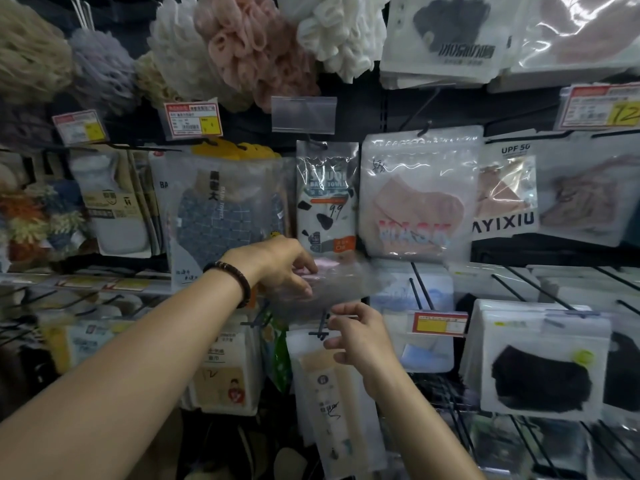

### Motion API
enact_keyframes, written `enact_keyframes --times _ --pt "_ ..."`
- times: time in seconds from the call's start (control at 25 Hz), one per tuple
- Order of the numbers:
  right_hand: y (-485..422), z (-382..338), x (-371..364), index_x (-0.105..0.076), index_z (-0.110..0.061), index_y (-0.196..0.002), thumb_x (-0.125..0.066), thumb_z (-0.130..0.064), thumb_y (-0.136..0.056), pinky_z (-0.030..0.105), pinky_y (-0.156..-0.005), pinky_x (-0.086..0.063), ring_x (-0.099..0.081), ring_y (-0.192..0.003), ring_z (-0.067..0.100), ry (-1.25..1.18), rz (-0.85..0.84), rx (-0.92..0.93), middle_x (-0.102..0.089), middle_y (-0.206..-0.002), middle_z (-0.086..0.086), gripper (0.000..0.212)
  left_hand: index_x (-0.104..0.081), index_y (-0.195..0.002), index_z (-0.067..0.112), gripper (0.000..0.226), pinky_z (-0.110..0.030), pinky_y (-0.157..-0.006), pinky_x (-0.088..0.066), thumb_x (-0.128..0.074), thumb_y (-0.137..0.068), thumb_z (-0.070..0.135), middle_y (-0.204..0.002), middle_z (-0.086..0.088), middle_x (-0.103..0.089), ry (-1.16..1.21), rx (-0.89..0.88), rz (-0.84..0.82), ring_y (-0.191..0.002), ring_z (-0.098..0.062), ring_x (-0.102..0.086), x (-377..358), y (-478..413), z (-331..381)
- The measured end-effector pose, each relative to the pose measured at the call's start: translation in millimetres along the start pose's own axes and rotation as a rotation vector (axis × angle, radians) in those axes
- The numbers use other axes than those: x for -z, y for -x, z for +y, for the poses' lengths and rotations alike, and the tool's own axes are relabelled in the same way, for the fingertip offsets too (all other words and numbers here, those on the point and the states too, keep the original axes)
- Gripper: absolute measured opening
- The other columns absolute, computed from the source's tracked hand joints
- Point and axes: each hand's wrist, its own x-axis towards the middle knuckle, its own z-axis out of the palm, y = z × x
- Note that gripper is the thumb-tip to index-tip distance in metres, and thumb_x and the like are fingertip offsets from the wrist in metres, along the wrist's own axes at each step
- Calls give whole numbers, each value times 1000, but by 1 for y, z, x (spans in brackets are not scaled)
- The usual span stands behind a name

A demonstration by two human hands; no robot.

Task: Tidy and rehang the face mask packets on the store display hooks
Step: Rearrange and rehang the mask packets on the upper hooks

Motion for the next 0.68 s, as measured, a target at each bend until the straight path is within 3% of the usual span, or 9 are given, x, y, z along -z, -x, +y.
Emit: enact_keyframes --times 0.32,0.56,0.68 --pt "-2 2 2 -68 -17 -113 -59 -7 -102 34 -60 -47 -68 -73 22 -30 -12 -8 -73 -105 10 17 -66 -143 38 55 -38 -109 -52 -79 -91 53 -147 8 -65 -50 -47 -49 -132 -17 -62 6 -3 -3" --pt "-2 3 3 -69 -17 -111 -60 -8 -102 33 -60 -48 -68 -72 22 -37 -10 -7 -74 -101 8 16 -69 -140 35 35 -39 -106 -52 -57 -108 45 -140 8 -70 -53 -48 -49 -120 -15 -64 10 -1 -1" --pt "0 3 4 -69 -17 -111 -60 -9 -102 33 -62 -50 -69 -73 21 -35 -10 -8 -75 -102 7 16 -67 -142 33 37 -37 -105 -51 -59 -108 44 -142 6 -68 -75 -43 -26 -123 -18 -63 6 0 4"
